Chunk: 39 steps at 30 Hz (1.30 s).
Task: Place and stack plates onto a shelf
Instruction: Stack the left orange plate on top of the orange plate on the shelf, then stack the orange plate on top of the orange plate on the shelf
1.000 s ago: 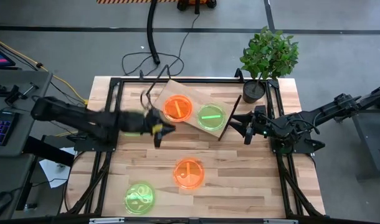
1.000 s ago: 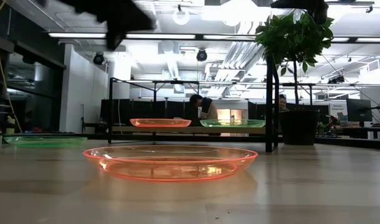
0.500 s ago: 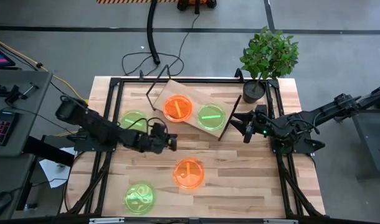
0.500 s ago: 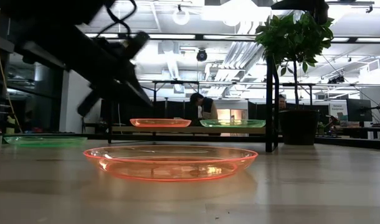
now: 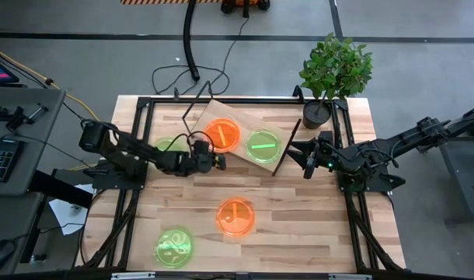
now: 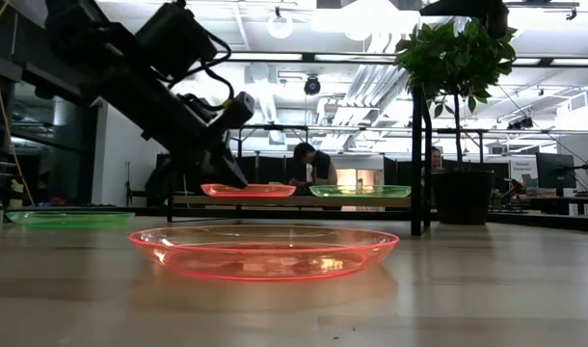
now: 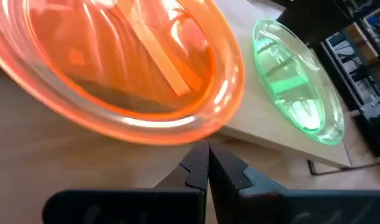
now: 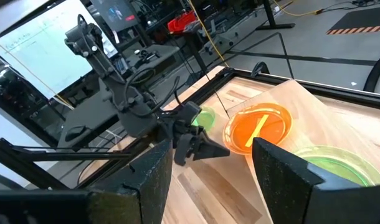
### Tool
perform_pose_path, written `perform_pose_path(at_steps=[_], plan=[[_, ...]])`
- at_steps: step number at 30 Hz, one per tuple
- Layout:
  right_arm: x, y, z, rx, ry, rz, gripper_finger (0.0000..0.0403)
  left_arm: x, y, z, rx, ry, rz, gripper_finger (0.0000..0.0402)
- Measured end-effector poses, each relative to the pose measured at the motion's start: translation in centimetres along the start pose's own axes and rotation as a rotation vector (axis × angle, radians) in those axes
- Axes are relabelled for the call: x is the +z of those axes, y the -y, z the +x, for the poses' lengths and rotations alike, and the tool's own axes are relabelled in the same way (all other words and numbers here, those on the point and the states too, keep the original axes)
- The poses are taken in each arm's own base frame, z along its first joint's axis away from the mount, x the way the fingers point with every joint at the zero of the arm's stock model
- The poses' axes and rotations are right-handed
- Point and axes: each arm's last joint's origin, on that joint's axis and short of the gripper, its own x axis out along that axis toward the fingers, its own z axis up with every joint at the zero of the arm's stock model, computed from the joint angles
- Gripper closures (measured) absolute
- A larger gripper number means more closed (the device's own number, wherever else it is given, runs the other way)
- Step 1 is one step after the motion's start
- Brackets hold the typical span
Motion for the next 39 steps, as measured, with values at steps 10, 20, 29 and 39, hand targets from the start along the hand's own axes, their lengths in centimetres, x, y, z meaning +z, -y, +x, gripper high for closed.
perform_pose_path(at_steps=[10, 20, 29, 39], plan=[[-0.1, 0.1, 0.0, -0.007, -0.007, -0.009, 0.0199, 2.0, -0.9, 1.3, 0.039, 0.022, 0.030, 0.0401], [0.0, 0.0, 0.0, 0.000, 0.000, 0.003, 0.0199, 3.5, 1.7, -2.0, -0.205, -0.042, 0.154, 0.0401], [0.8, -0.9, -0.1, 0.122, 0.021, 0.112, 0.0199, 7.1, 5.1, -11.4, -0.733, 0.070, 0.483, 0.0401], [-5.8, -3.9, 2.7, 0.254, -0.461, 0.390, 0.0199, 10.6, 3.1, -17.3, -0.858, 0.238, 0.443, 0.0401]])
